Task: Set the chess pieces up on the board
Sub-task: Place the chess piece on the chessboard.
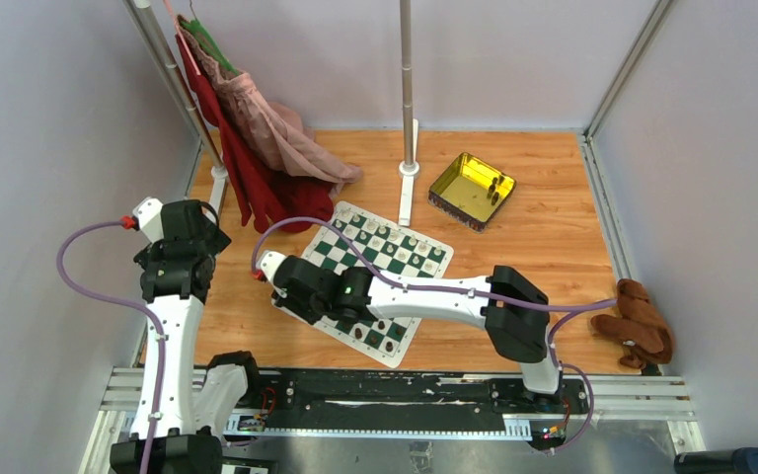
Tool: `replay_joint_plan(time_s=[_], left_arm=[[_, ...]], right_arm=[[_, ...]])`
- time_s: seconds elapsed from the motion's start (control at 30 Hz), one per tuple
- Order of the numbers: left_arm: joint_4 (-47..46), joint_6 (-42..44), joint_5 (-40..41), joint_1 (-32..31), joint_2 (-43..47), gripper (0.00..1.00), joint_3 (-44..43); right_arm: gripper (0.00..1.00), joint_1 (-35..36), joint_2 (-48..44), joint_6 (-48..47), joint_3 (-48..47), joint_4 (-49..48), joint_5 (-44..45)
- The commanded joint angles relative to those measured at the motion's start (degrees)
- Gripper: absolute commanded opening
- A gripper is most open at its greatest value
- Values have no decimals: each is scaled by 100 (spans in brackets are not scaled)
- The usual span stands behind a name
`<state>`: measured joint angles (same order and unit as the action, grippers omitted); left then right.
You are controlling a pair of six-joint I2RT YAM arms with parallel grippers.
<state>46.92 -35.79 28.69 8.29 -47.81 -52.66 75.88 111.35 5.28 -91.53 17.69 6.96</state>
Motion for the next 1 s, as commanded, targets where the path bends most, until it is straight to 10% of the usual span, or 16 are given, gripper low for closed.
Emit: replay_joint_plan(time_s=[0.0, 0.97], left_arm=[[86, -137, 198, 75, 101, 100, -136], [134, -139, 181, 85, 291, 100, 63]], right_arm=[[2, 58, 233, -224, -348, -37, -156], [2, -457, 1109, -501, -809, -171, -418]])
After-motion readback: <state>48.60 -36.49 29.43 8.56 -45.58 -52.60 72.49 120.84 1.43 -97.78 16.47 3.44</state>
